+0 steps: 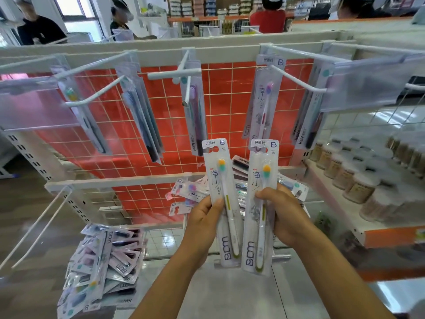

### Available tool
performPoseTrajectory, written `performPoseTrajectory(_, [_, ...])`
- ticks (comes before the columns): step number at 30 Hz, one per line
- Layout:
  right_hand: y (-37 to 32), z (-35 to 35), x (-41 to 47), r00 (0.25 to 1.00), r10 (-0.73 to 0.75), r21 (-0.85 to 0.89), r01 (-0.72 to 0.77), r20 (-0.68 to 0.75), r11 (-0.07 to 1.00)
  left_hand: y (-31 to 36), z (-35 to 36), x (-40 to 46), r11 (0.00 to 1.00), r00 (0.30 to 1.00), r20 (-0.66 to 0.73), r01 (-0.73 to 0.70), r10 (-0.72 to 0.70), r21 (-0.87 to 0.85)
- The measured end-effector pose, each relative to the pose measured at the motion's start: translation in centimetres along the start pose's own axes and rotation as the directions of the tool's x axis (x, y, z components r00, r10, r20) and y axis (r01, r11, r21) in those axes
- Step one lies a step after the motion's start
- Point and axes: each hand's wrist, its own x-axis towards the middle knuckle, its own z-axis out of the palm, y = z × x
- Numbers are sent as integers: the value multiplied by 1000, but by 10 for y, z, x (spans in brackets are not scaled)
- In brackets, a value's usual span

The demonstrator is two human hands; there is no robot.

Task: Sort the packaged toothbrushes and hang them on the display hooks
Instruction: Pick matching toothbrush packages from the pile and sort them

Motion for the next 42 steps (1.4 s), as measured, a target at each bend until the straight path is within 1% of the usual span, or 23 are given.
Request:
performPoseTrajectory(3, [1,-2,-2,999,36,36,-38,32,999,0,2,-2,1000,1000,5,10,-10,-20])
performPoseTrajectory(6, [0,1,-4,996,4,-1,-4,87,1000,1,6,-4,1000,999,46,16,-15,-18])
performPoseTrajectory(9, [3,3,-5,999,-16,-24,17,51,1000,1,8,-6,1000,998,69,-3,2,17])
performPoseTrajectory(12, [8,4,-5,1000,-27,-1,27,3,1000,0,8,-7,1000,997,71,-17,15,19])
performPoseTrajectory(17, [13,9,-6,999,-35,-6,35,-18,999,-3,7,-8,999,999,21,-29,29,34])
performPoseTrajectory(23, [19,19,-8,999,-26,-96,28,22,995,-3,-3,-11,998,997,-55,-56,58,32])
performPoseTrajectory(26, [26,28,-8,999,-11,-124,16,41,992,-1,-14,-11,997,992,-97,-79,77,-17])
performPoseTrajectory(30, [35,44,-9,997,8,-150,3,72,989,-1,-31,-15,996,991,-113,-76,70,-54])
performPoseTrajectory(33, [40,57,-9,996,10,-164,5,92,986,-2,-45,-18,996,987,-141,-80,74,-44])
performPoseTrajectory(36, [45,68,-9,997,-6,-183,19,75,983,-1,-58,-22,994,982,-162,-104,99,-19])
performPoseTrajectory(42, [54,87,-10,999,-22,-177,30,50,984,1,-80,-27,991,980,-150,-129,133,36])
